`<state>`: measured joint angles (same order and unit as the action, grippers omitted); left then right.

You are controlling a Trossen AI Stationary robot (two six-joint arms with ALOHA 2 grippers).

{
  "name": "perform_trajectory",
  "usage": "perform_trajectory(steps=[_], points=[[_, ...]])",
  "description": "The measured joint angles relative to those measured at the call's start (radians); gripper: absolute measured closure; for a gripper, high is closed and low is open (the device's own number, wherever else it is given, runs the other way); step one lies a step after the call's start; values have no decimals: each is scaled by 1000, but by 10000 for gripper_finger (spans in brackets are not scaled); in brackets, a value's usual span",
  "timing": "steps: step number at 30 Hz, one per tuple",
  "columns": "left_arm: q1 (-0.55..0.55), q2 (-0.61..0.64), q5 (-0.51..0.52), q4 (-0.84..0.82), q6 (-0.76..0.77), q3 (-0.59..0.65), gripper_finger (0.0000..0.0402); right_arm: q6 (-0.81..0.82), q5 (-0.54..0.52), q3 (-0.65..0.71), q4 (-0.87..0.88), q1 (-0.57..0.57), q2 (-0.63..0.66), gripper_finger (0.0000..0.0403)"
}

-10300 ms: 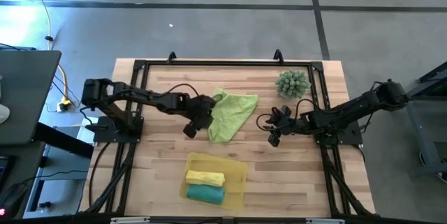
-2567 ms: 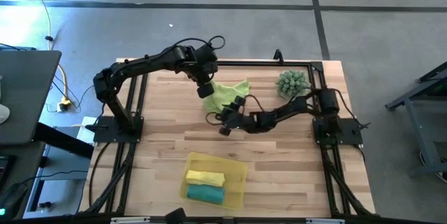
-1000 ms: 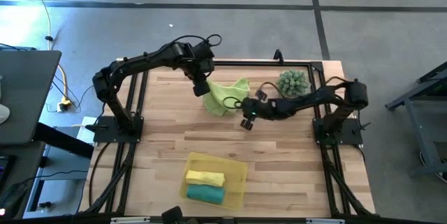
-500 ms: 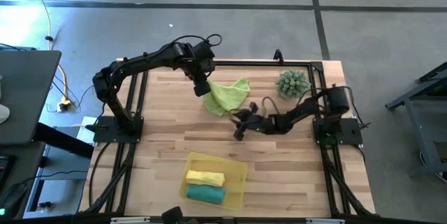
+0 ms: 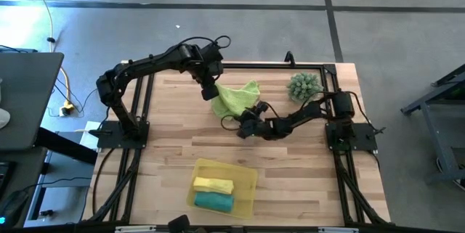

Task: Roll microfiber towels into tight, uniform cylinder then place into a basket
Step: Fold the green towel

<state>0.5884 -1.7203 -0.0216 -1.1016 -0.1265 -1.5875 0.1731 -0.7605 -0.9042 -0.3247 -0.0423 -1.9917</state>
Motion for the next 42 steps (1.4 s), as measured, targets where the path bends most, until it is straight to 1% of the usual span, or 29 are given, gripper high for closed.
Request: perform_trajectory(steps=[3,5,9,12,15,17,20,21,25,28,31,36,39,42], points=[[0,0,0,-1,0,0,401,9,-47,4,22,17,-10,187],[0,0,0,-1,0,0,401,17,-49,2,45,25,-17,197],[0,0,0,-3,-8,0,401,69,-58,1,99,36,-15,225],[0,0,0,-3,-8,0,401,92,-54,1,107,50,-15,251],[0,0,-1,-3,-8,0,401,92,-23,1,104,63,-15,287],[-2,0,-1,-5,-8,0,401,91,-17,1,104,68,-15,321],[-5,0,-1,-6,-7,0,401,57,-9,1,99,75,-15,382],[-7,0,0,-9,-7,0,401,35,-4,1,96,76,-13,392],[-17,0,-1,-31,-7,0,401,-40,-16,2,125,75,11,389],[-30,2,-1,-53,-8,0,401,-123,-16,5,182,75,72,400],[-45,16,5,-58,-8,1,401,-178,-20,3,234,76,160,400],[-69,65,15,-58,-8,1,401,-282,-14,4,388,75,328,402],[-81,110,58,-58,-8,0,401,-349,13,4,477,75,444,402],[-98,162,144,-56,-9,0,401,-450,55,4,532,75,563,402]])
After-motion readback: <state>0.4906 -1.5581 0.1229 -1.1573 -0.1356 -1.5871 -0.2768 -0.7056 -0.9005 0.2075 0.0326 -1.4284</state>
